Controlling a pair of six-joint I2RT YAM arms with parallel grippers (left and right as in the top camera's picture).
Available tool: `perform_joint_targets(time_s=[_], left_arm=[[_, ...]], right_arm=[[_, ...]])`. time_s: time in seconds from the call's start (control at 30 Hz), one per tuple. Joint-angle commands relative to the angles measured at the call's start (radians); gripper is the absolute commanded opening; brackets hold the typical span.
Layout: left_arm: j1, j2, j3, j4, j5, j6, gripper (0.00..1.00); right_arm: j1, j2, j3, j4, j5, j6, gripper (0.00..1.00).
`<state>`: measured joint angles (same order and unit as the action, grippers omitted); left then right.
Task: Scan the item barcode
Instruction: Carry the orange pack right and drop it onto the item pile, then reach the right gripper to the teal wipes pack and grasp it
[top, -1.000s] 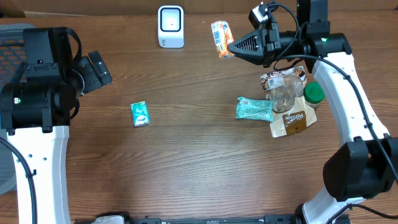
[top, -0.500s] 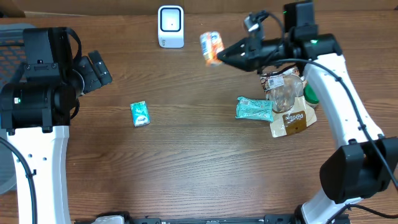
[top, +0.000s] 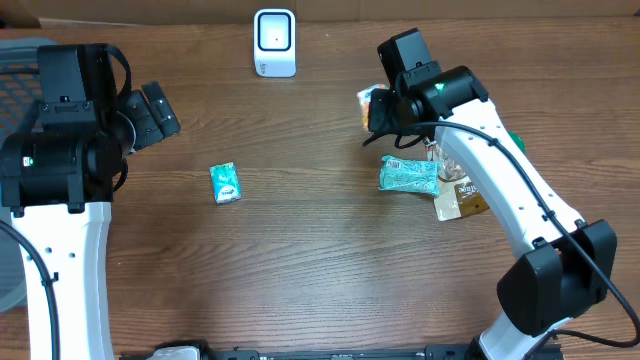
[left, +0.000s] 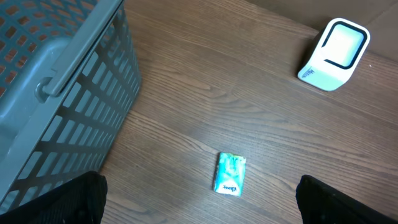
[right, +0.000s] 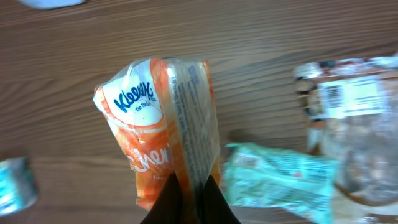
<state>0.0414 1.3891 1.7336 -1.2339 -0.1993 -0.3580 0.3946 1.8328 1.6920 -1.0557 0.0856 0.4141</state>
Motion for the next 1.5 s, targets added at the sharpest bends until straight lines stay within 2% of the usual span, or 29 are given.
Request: perform_joint_targets(time_s=[0.0, 0.3, 0.53, 0.6, 0.67, 0.77, 0.9, 1.0, 1.1, 1.27, 1.47], left_arm=[[0.004, -0.009, 0.008, 0.003, -0.011, 0.022, 0.99], [0.004, -0.009, 0.008, 0.003, -0.011, 0.022, 1.00], [0.004, -0.009, 0.008, 0.003, -0.011, 0.022, 1.00], [0.004, -0.009, 0.008, 0.003, -0.011, 0.022, 0.99], [0.004, -0.009, 0.008, 0.003, -0.011, 0.022, 1.00], [0.004, -0.009, 0.008, 0.003, -0.011, 0.022, 1.00], [0.004, -0.009, 0.008, 0.003, -0.011, 0.022, 1.00], [0.004, -0.009, 0.008, 0.003, -0.011, 0.022, 1.00], [0.004, -0.009, 0.008, 0.004, -0.011, 0.022, 1.00], [0.004, -0.009, 0.008, 0.003, -0.011, 0.022, 0.99], [0.004, -0.009, 0.008, 0.003, -0.011, 0.022, 1.00]], right_arm=[[-0.011, 0.052, 0.002, -0.005, 0.121, -0.007, 0.04], [-0.018, 0.182, 0.002, 0.022, 0.123, 0.024, 0.04], [-0.089, 0.293, 0.002, 0.025, 0.056, 0.092, 0.04], [-0.118, 0.305, 0.002, 0.014, 0.024, 0.090, 0.19], [-0.127, 0.305, 0.003, 0.003, 0.023, 0.080, 0.29], [-0.133, 0.305, 0.012, -0.010, -0.031, 0.026, 0.35], [-0.134, 0.301, 0.117, -0.074, -0.237, -0.078, 0.41], [-0.101, 0.301, 0.191, -0.072, -0.389, -0.109, 0.43], [-0.033, 0.302, 0.200, 0.005, -0.463, -0.102, 0.49], [0.125, 0.340, 0.180, 0.183, -0.465, 0.005, 0.49], [0.269, 0.428, 0.179, 0.319, -0.462, 0.089, 0.45]])
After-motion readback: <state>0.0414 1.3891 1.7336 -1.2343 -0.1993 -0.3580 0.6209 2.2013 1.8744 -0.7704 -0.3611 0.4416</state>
